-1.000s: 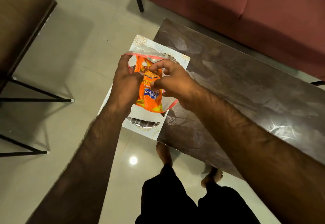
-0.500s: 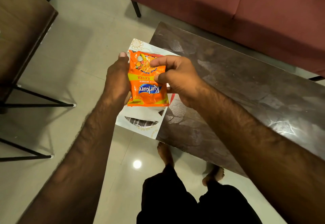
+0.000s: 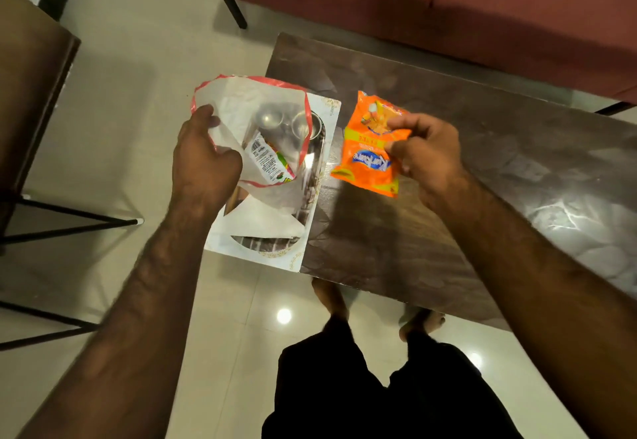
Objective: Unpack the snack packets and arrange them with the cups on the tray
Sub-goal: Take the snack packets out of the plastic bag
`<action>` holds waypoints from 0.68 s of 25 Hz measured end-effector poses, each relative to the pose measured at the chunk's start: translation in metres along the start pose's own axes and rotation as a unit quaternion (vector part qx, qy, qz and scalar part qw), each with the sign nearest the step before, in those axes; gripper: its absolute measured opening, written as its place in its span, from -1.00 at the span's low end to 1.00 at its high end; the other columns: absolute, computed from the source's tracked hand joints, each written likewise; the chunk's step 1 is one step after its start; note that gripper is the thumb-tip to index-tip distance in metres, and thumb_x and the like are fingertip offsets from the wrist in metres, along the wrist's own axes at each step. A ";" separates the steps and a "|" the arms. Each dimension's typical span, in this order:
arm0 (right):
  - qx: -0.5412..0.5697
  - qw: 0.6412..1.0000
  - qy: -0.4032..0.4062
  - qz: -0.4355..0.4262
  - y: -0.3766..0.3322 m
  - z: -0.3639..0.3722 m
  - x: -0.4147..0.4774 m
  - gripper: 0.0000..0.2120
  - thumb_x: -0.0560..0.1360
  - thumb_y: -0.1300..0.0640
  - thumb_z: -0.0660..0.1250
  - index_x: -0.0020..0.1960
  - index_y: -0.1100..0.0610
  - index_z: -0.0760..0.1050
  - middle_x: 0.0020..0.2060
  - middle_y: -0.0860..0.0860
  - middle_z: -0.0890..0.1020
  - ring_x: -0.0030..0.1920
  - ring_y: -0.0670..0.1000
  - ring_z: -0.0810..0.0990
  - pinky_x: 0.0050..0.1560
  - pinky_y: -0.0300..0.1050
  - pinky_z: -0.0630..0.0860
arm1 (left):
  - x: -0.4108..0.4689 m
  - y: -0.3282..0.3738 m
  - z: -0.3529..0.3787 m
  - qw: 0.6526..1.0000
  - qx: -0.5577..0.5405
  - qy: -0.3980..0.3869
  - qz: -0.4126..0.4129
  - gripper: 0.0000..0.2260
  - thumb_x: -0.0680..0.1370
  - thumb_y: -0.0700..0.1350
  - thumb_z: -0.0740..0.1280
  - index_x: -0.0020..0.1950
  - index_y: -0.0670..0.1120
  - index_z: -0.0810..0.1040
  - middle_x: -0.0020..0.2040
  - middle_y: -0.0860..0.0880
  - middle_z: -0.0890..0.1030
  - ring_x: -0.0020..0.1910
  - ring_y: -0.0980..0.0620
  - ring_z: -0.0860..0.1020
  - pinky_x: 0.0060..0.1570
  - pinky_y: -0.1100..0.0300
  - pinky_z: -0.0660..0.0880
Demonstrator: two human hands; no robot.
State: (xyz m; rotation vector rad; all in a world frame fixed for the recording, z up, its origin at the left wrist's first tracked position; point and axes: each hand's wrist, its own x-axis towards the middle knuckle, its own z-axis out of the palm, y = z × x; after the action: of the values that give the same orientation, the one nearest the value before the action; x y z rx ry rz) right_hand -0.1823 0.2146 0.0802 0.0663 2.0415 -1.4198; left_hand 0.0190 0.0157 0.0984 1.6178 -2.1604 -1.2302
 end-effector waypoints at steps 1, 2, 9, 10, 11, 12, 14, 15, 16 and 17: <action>-0.020 1.000 0.011 0.021 0.017 -0.003 0.008 -0.66 0.47 0.51 0.35 0.11 0.17 0.65 -0.07 0.11 0.64 -0.28 -0.04 0.64 -0.44 -0.27 0.54 | 0.001 -0.001 0.002 1.000 0.013 -0.006 0.012 -0.34 0.44 -0.29 0.28 0.54 0.02 0.33 0.40 0.04 0.50 0.29 -0.09 0.54 0.32 -0.09 0.52; -0.032 0.998 0.015 0.045 0.033 -0.004 0.015 -0.65 0.48 0.51 0.34 0.17 0.22 0.65 -0.03 0.14 0.63 -0.20 0.04 0.64 -0.37 -0.22 0.58 | 0.001 -0.002 0.003 0.999 0.022 -0.011 0.022 -0.32 0.44 -0.29 0.29 0.55 0.04 0.31 0.41 0.05 0.49 0.25 -0.08 0.56 0.29 -0.10 0.54; -0.069 0.990 -0.016 0.121 0.108 0.019 0.064 -0.56 0.53 0.54 0.17 0.30 0.29 0.62 0.13 0.18 0.65 -0.10 0.10 0.67 -0.39 -0.32 0.60 | -0.004 0.004 0.020 0.999 0.020 -0.021 0.024 -0.24 0.40 -0.37 0.29 0.55 0.11 0.28 0.38 0.17 0.43 0.00 0.23 0.58 -0.14 -0.06 0.68; -0.066 0.990 -0.018 0.127 0.115 0.023 0.073 -0.55 0.54 0.53 0.14 0.29 0.29 0.62 0.18 0.19 0.67 0.00 0.15 0.69 -0.24 -0.19 0.68 | -0.004 0.008 0.023 0.999 0.028 -0.021 0.023 -0.23 0.39 -0.38 0.28 0.55 0.11 0.28 0.39 0.16 0.43 0.01 0.24 0.58 -0.21 -0.03 0.68; -0.066 0.989 -0.025 0.133 0.120 0.027 0.083 -0.55 0.55 0.53 0.13 0.28 0.29 0.63 0.23 0.21 0.67 0.09 0.21 0.71 -0.05 -0.03 0.72 | -0.003 0.011 0.026 0.999 0.038 -0.017 0.022 -0.23 0.39 -0.39 0.29 0.55 0.12 0.28 0.40 0.16 0.42 0.02 0.24 0.58 -0.26 -0.01 0.68; -0.071 0.987 -0.037 0.137 0.126 0.032 0.092 -0.55 0.55 0.53 0.12 0.27 0.29 0.63 0.26 0.22 0.67 0.15 0.25 0.71 0.11 0.10 0.70 | -0.001 0.013 0.029 0.999 0.047 -0.011 0.021 -0.22 0.39 -0.39 0.29 0.54 0.12 0.28 0.41 0.15 0.42 0.03 0.24 0.58 -0.28 0.00 0.68; -0.084 0.985 -0.057 0.140 0.134 0.040 0.110 -0.56 0.55 0.53 0.13 0.25 0.27 0.63 0.27 0.24 0.67 0.19 0.28 0.70 0.23 0.21 0.66 | 0.002 0.018 0.034 0.998 0.062 -0.002 0.018 -0.20 0.37 -0.41 0.29 0.54 0.12 0.29 0.41 0.15 0.42 0.04 0.22 0.59 -0.27 0.00 0.69; -0.089 0.984 -0.065 0.142 0.136 0.043 0.117 -0.57 0.54 0.52 0.13 0.23 0.26 0.64 0.26 0.25 0.67 0.19 0.29 0.70 0.24 0.22 0.65 | 0.003 0.019 0.036 0.997 0.070 0.001 0.016 -0.20 0.37 -0.42 0.29 0.54 0.12 0.29 0.41 0.15 0.42 0.05 0.21 0.59 -0.25 0.00 0.69; -0.094 0.983 -0.072 0.143 0.138 0.046 0.123 -0.57 0.53 0.52 0.13 0.20 0.23 0.64 0.25 0.25 0.68 0.19 0.29 0.70 0.25 0.22 0.64 | 0.002 0.020 0.037 0.997 0.076 0.003 0.013 -0.20 0.37 -0.42 0.29 0.53 0.12 0.29 0.41 0.14 0.42 0.06 0.18 0.60 -0.22 0.00 0.69; -0.101 0.981 -0.082 0.142 0.141 0.048 0.129 -0.58 0.52 0.49 0.15 0.18 0.20 0.65 0.23 0.24 0.69 0.19 0.29 0.70 0.26 0.20 0.64 | 0.001 0.020 0.038 0.997 0.080 0.005 0.010 -0.20 0.37 -0.42 0.29 0.53 0.12 0.29 0.42 0.13 0.42 0.07 0.15 0.61 -0.21 -0.02 0.69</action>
State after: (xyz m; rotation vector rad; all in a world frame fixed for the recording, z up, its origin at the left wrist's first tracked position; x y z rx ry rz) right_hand -0.2081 0.1923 -0.1137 0.1445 1.9389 -1.0062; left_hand -0.0178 0.0353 0.0876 1.6521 -2.3152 -1.0657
